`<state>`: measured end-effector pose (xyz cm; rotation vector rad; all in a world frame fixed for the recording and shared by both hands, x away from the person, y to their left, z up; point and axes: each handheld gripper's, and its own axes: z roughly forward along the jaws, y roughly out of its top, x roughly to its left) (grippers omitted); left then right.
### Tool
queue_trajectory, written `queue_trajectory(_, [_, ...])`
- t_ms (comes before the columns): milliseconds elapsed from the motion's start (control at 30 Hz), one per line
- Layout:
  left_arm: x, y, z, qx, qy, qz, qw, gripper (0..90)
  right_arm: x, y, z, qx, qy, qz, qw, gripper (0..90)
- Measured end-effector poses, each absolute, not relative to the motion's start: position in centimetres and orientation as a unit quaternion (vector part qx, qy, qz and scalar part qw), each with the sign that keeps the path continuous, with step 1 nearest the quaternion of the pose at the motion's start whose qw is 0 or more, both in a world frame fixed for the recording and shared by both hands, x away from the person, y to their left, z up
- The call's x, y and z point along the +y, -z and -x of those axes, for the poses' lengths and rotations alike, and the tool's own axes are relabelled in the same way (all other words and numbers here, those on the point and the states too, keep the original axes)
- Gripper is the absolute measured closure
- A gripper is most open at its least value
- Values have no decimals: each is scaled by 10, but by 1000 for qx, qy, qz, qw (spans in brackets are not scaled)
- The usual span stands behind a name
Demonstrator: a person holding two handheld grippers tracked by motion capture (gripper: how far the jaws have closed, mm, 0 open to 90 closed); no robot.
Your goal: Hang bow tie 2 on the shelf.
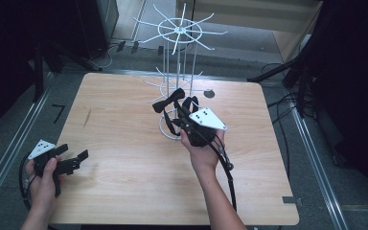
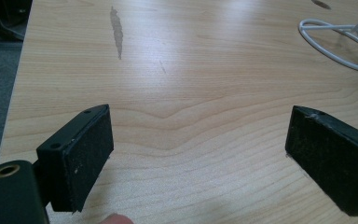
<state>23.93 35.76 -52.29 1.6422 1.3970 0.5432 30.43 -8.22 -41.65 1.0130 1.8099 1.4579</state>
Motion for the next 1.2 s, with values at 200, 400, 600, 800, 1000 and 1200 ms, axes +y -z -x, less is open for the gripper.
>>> queue_trajectory(200, [358, 523, -239, 563, -219, -663, 443, 83, -85, 423, -303, 682, -543, -387, 299, 728])
queue_trajectory(400, [358, 523, -239, 563, -220, -664, 441, 83, -89, 430, -300, 682, -538, -394, 300, 650])
queue_trajectory(600, [358, 523, -239, 562, -220, -664, 441, 83, -94, 436, -297, 682, -534, -402, 297, 587])
queue_trajectory(800, [357, 523, -239, 562, -220, -665, 440, 83, -99, 442, -294, 686, -534, -403, 288, 537])
queue_trajectory(1000, [357, 523, -239, 562, -220, -665, 440, 83, -105, 449, -291, 692, -533, -401, 276, 447])
queue_trajectory(1200, [357, 523, -239, 562, -220, -665, 440, 83, -113, 454, -288, 691, -536, -406, 266, 299])
